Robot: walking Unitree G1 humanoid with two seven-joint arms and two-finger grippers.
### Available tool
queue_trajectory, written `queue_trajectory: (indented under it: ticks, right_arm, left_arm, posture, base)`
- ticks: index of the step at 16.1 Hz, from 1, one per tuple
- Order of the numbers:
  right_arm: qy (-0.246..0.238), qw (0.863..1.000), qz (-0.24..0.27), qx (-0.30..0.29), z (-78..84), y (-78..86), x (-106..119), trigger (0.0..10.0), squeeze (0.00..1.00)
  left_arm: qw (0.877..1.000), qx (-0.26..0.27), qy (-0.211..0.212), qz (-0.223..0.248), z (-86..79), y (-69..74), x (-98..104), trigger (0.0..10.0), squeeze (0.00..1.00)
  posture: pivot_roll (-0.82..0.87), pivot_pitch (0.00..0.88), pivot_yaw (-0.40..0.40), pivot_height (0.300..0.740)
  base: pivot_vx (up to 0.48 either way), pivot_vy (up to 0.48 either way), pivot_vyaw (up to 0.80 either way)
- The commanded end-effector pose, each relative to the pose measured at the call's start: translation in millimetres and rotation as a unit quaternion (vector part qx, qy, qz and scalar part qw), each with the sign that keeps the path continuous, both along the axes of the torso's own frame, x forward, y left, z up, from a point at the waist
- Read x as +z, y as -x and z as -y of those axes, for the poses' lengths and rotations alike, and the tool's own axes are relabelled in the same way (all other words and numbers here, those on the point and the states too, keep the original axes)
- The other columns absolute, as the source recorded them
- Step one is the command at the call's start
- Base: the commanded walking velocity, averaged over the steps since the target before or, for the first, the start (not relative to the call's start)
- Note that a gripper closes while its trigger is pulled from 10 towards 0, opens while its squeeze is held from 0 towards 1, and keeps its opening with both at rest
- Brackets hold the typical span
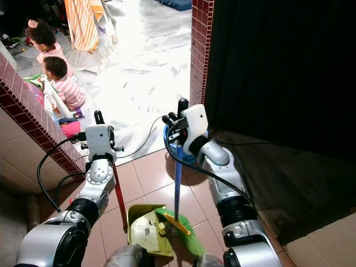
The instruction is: Sweep floor
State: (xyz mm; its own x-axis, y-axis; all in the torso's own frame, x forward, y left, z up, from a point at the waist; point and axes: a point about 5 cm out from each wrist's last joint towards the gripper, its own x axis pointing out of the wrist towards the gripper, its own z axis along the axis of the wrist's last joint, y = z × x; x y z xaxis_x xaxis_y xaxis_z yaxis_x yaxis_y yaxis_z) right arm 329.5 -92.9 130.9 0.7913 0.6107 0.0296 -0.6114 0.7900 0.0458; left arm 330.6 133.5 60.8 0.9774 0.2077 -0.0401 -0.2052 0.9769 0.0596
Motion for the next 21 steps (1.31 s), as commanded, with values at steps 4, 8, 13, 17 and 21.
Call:
queue_trajectory:
  ticks: [4, 8, 13, 17, 21]
  right_arm:
    - [-0.118, 0.991, 0.034, -0.058, 11.2, -12.5, 39.2, 10.0, 0.00]
    - [-0.151, 0.983, 0.028, -0.101, 21.0, -17.5, 44.6, 10.0, 0.00]
    - [-0.106, 0.984, 0.068, -0.125, 32.4, -20.7, 52.7, 10.0, 0.00]
    - [-0.089, 0.978, 0.086, -0.166, 51.7, -24.4, 56.1, 10.0, 0.00]
    - [-0.058, 0.969, 0.111, -0.211, 66.4, -21.6, 55.2, 10.0, 0.00]
  left_arm:
    - [0.999, -0.002, 0.040, -0.004, 4.2, -5.2, 3.9, 10.0, 0.00]
    - [0.993, -0.020, 0.117, -0.021, 5.0, -10.1, 4.0, 10.0, 0.00]
    - [0.986, -0.037, 0.160, -0.014, 0.8, -12.9, 6.6, 10.0, 0.00]
    - [0.988, -0.054, 0.146, -0.018, -16.3, -14.5, 8.1, 10.0, 0.00]
    - [0.990, -0.026, 0.140, -0.020, -35.5, -10.6, 4.3, 10.0, 0.00]
  posture:
    - [-0.13, 0.000, 0.069, 0.740]
    - [-0.13, 0.000, 0.071, 0.740]
    - [-0.13, 0.000, 0.075, 0.740]
    - [-0.13, 0.000, 0.070, 0.740]
    - [-0.13, 0.000, 0.066, 0.740]
  base:
    - [0.000, 0.000, 0.00]
    - [0.000, 0.000, 0.00]
    - [0.000, 0.000, 0.00]
    - [0.000, 0.000, 0.00]
    - [0.000, 0.000, 0.00]
